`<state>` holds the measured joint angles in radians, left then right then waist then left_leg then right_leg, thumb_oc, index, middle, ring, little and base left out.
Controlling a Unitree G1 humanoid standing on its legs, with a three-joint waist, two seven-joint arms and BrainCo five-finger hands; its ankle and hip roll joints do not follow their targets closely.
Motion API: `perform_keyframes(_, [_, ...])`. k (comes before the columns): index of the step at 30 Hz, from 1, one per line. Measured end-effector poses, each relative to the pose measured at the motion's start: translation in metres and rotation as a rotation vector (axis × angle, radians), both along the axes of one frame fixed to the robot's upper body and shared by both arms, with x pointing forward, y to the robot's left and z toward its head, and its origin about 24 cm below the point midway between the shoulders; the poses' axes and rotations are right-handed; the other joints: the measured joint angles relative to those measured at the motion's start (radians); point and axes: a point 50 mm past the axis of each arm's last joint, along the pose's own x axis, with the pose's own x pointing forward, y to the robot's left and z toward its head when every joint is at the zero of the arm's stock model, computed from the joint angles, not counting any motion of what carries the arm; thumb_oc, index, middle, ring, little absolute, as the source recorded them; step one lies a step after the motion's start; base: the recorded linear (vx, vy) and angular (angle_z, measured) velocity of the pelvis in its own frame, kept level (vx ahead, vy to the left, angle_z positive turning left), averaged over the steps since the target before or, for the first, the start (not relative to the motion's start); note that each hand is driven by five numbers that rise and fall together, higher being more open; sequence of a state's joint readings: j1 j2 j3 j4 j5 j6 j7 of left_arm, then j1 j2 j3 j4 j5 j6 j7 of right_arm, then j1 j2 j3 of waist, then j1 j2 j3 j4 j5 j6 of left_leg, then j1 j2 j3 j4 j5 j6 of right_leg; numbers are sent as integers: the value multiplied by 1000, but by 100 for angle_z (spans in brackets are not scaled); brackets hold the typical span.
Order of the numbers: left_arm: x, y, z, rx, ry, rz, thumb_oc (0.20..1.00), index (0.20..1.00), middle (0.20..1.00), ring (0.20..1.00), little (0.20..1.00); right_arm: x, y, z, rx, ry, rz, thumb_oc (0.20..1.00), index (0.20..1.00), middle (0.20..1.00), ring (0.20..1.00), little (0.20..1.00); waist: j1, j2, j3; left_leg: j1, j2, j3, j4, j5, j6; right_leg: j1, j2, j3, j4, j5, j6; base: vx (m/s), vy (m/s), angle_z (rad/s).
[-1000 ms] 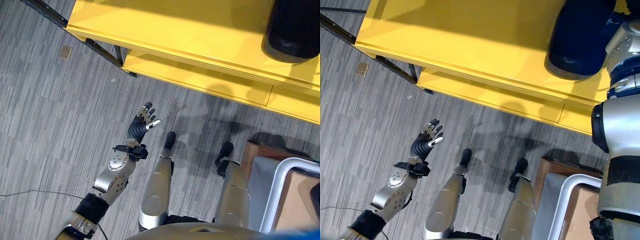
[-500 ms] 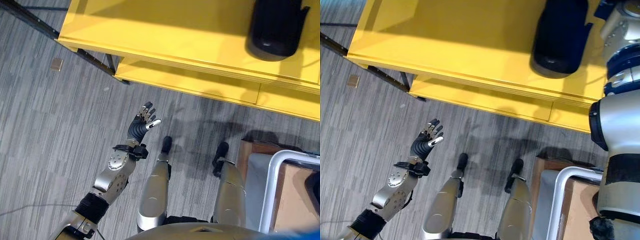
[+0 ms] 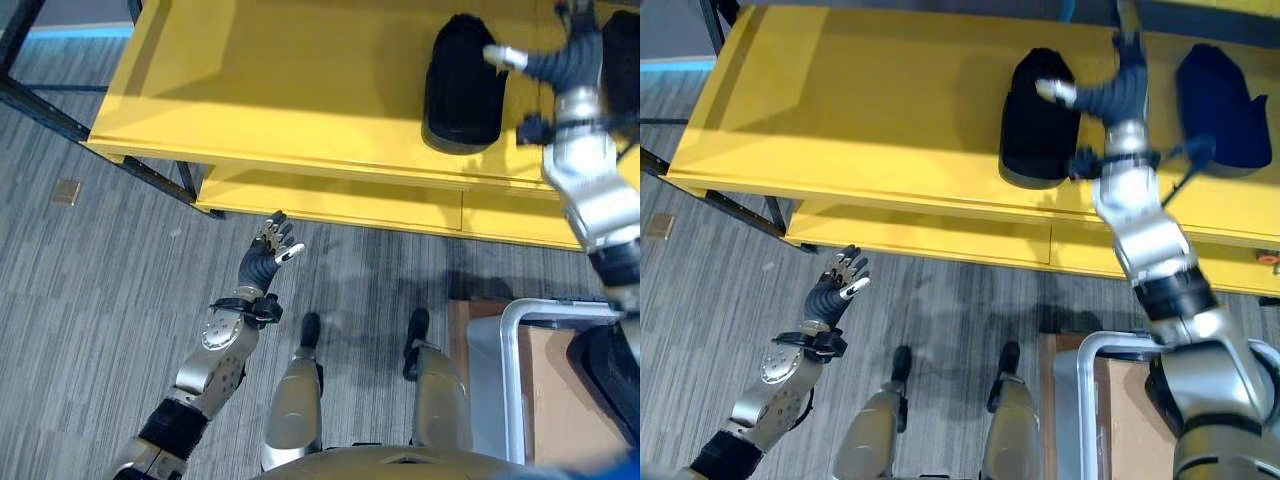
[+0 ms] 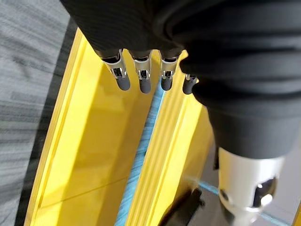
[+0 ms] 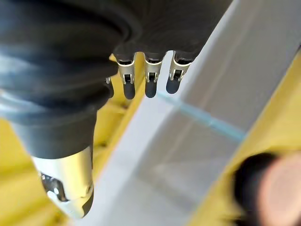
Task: Move parts from the plastic box to the shelf.
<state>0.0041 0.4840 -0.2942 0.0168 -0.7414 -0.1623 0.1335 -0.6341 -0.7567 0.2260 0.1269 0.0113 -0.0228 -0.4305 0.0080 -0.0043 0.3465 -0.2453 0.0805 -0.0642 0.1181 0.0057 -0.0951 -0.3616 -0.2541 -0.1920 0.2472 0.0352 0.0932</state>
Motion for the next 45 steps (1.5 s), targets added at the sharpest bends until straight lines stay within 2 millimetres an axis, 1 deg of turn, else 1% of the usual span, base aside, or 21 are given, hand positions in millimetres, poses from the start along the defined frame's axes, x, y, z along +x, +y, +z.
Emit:
perform_keyframes(2, [-7,3,-7,20,22,13,1000,1000,1000,1000,1000,-5,-4,-27,-109,78,-54,1000,1000,1000,1000,1000,-18,8,-5,23,1,3,-14,-2,4,22,4,4,-21,5,4,39,17,-8])
perform_keyframes(3, [-7,2,-7,13,16,19,1000,1000,1000,1000,1000,-17,-7,-39,-133,82,-81,1000,1000,1000,1000,1000,-9,12,-7,38,7,3,-23,-2,3,39,9,0,-32,6,5,0,0,0])
perform_keyframes(4, [-9,3,-8,5,17,38,1000,1000,1000,1000,1000,-26,-5,-54,-159,106,-88,1000,1000,1000,1000,1000,-11,14,-8,55,10,3,-34,-2,3,53,11,-3,-40,6,5,23,1,-3])
perform_keyframes(5, [-12,4,-11,6,27,50,1000,1000,1000,1000,1000,-30,-2,-66,-180,142,-81,1000,1000,1000,1000,1000,-19,13,-13,63,11,4,-39,-2,3,59,12,-4,-41,6,5,32,7,-6])
perform_keyframes(7, [-14,4,-13,13,33,44,1000,1000,1000,1000,1000,-33,0,-80,-229,188,-86,1000,1000,1000,1000,1000,-23,14,-20,68,12,10,-48,-2,4,60,13,-3,-51,7,6,20,9,-10])
perform_keyframes(10, [-13,3,-13,20,27,36,1000,1000,1000,1000,1000,-32,1,-83,-330,190,-115,1000,1000,1000,1000,1000,-20,14,-21,70,14,23,-48,-2,3,62,14,1,-58,15,7,5,5,-4])
perform_keyframes(13, [-14,4,-14,50,27,35,1000,1000,1000,1000,1000,-27,-6,-104,-452,264,-178,1000,1000,1000,1000,1000,-9,13,-24,77,13,24,-48,-2,3,69,13,1,-58,15,8,0,0,0])
perform_keyframes(14, [-14,5,-17,55,38,37,1000,1000,1000,1000,1000,-21,-9,-117,-542,312,-211,1000,1000,1000,1000,1000,-6,13,-24,77,12,25,-46,-2,4,69,12,2,-58,16,9,0,0,0])
perform_keyframes(15, [-12,5,-17,58,37,38,1000,1000,1000,1000,1000,-17,-7,-127,-607,347,-220,1000,1000,1000,1000,1000,-6,13,-24,77,12,25,-45,-2,4,69,12,3,-58,15,9,-32,-3,-1])
perform_keyframes(18, [-12,1,-20,62,50,21,1000,1000,1000,1000,1000,-10,1,-141,-738,389,-209,1000,1000,1000,1000,1000,-3,15,-25,68,12,25,-45,-2,6,60,12,4,-58,15,9,0,0,0])
perform_keyframes(21, [-11,-1,-20,61,49,12,1000,1000,1000,1000,1000,-5,12,-144,-792,379,-195,1000,1000,1000,1000,1000,-1,16,-25,62,11,25,-44,0,6,54,12,6,-57,16,9,0,0,0])
perform_keyframes(25, [-4,-10,-14,60,21,-21,1000,1000,1000,1000,1000,6,36,-150,-883,376,-145,1000,1000,1000,1000,1000,6,22,-21,55,10,23,-41,0,6,48,12,8,-56,17,9,-8,0,0])
perform_keyframes(30, [1,-18,-10,59,-1,-53,1000,1000,1000,1000,1000,17,58,-154,-898,394,-114,1000,1000,1000,1000,1000,13,28,-17,48,9,24,-41,4,0,40,11,10,-55,17,10,0,0,0])
perform_keyframes(35, [5,-22,-5,41,-26,-41,1000,1000,1000,1000,1000,21,69,-151,-902,374,-107,1000,1000,1000,1000,1000,17,45,7,42,8,22,-40,4,0,35,11,10,-54,17,10,0,0,0])
perform_keyframes(40, [9,-23,-1,39,-43,-44,1000,1000,1000,1000,1000,28,72,-141,-902,357,-116,1000,1000,1000,1000,1000,12,45,11,24,8,22,-32,3,1,20,10,10,-48,17,10,0,0,0])
perform_keyframes(45, [9,-23,0,39,-43,-38,1000,1000,1000,1000,1000,34,72,-133,-883,340,-131,1000,1000,1000,1000,1000,13,44,32,17,7,16,-25,1,4,13,9,10,-37,14,8,0,0,2])
